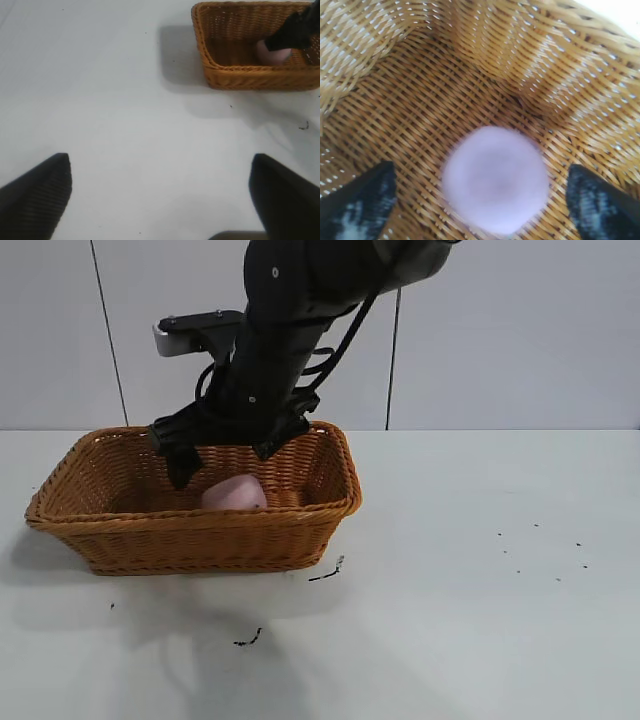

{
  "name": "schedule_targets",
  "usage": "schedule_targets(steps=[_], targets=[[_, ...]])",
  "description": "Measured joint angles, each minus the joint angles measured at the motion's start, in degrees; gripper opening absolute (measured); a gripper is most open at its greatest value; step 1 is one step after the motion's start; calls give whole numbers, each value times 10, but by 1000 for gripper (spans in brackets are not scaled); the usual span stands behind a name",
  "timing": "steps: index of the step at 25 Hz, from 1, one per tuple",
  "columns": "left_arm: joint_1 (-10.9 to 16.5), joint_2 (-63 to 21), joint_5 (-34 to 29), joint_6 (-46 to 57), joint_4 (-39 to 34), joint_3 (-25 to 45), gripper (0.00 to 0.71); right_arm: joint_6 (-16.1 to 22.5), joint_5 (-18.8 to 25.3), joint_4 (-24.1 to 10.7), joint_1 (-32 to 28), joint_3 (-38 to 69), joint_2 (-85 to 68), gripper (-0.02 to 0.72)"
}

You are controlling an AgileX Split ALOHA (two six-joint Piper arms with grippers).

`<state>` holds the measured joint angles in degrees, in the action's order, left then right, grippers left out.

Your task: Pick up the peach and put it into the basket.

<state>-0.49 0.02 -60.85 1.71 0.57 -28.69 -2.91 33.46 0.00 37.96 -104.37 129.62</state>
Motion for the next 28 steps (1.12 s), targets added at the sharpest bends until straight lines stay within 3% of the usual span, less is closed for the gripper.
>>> schedule_targets(steps=[7,20,28], targets=[[0,0,0,0,0,0,693,3,24,0,-40,-2,-81,689],[0,0,0,0,0,0,693,14,108,0,-301,-2,-100,696],[0,0,0,0,0,0,693,14,172,-5,-359,-2,-101,696]])
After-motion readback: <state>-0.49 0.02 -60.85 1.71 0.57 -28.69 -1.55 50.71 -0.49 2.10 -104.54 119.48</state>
